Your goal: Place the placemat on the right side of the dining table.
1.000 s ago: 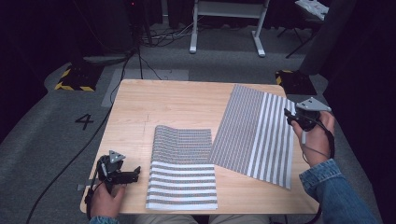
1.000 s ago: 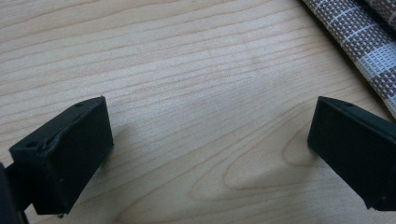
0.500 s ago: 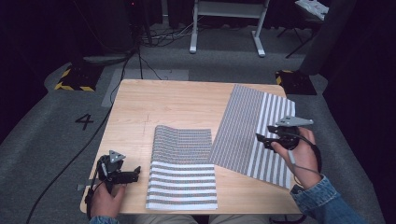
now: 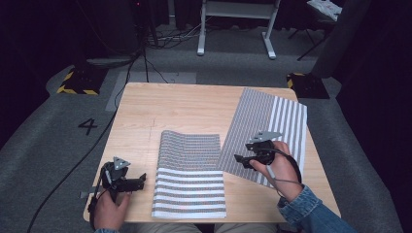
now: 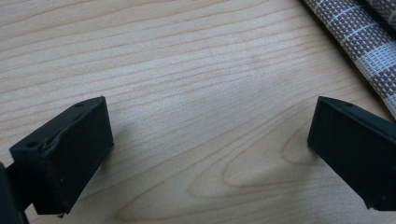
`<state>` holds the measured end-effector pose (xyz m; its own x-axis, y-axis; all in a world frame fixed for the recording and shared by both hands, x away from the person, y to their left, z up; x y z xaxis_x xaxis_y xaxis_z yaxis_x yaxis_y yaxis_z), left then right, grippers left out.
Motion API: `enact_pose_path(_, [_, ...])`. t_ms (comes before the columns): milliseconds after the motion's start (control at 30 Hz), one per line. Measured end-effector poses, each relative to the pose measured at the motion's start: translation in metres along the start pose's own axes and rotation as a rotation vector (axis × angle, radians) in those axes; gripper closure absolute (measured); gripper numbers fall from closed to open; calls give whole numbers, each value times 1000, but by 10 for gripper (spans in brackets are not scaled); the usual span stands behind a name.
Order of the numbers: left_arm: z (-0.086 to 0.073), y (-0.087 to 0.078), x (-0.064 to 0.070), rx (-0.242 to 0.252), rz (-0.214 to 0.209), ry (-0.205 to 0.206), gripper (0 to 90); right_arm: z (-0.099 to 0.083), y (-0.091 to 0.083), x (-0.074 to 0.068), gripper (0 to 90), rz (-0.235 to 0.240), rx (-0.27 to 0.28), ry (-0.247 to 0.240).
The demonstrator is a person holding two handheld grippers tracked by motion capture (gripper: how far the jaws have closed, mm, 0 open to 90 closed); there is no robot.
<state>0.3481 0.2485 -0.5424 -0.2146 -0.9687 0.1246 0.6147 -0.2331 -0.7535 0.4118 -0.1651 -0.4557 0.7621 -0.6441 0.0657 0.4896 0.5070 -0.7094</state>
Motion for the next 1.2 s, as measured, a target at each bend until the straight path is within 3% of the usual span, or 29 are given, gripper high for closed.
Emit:
enact_pose_path(300, [1, 1, -1, 6, 7, 0, 1, -12, 44, -24, 334, 52, -62, -5])
enact_pose_path(467, [1, 1, -1, 4, 4, 3, 1, -25, 59, -24, 313, 25, -119, -33])
enact_pose_path(600, [2, 1, -1, 4, 8, 1, 2, -32, 65, -24, 309, 17, -115, -19])
enact_pose_path(767, [2, 1, -1, 3, 8, 2, 2, -33, 64, -22, 388, 0, -110, -33])
enact_pose_path(1100, [2, 1, -1, 4, 8, 1, 1, -32, 56, -5, 765, 16, -121, -48])
enact_pose_path(1200, [2, 1, -1, 4, 8, 1, 2, -31, 50, -4, 815, 8, -114, -63])
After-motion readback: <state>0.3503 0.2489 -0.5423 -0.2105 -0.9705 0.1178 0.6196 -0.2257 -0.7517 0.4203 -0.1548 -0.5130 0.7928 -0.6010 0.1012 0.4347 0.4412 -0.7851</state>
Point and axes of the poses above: each handheld gripper's, and its own axes: y roughly forward along the jaws, z roughly out of its top, x roughly to its right, the point moved 5 cm from there along y, roughly forward along the jaws, and after that the axes turned 7 degrees about -y, right-handed, at the moved point
